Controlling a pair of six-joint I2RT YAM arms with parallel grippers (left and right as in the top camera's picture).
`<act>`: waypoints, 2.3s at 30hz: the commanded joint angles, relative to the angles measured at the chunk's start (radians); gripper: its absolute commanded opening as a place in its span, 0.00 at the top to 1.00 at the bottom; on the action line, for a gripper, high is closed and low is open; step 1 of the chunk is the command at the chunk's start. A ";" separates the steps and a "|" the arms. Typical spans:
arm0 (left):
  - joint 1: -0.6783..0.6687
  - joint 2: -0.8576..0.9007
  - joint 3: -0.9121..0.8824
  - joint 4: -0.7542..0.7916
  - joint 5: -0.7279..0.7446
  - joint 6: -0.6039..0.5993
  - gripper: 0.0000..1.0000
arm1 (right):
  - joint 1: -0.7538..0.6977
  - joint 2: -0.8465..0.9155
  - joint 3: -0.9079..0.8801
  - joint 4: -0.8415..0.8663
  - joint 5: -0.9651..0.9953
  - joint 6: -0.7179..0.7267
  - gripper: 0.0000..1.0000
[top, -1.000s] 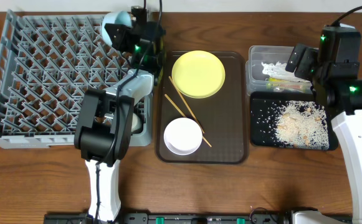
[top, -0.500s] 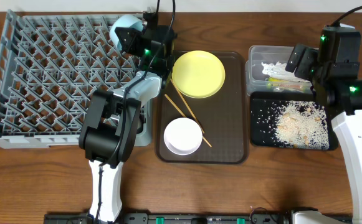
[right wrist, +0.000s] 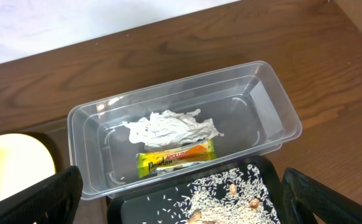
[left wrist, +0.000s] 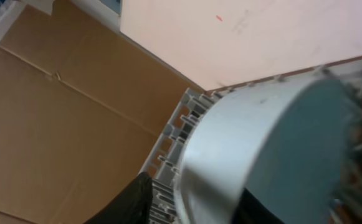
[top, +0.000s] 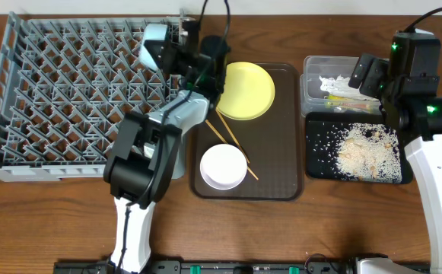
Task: Sort waste into correct bins and load items into the dishwasher
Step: 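Move the left gripper to the pink-white bowl and grasp its rim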
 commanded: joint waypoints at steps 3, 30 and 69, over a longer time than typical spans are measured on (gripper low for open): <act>-0.023 0.015 -0.024 -0.019 -0.034 -0.140 0.50 | -0.009 -0.005 0.001 0.001 0.018 0.011 0.01; -0.142 -0.038 0.033 -0.217 0.274 -0.436 0.07 | -0.009 -0.005 0.001 0.001 0.018 0.011 0.01; -0.211 -0.359 -0.002 -1.707 1.356 -1.144 0.36 | -0.009 -0.005 0.001 0.001 0.018 0.011 0.01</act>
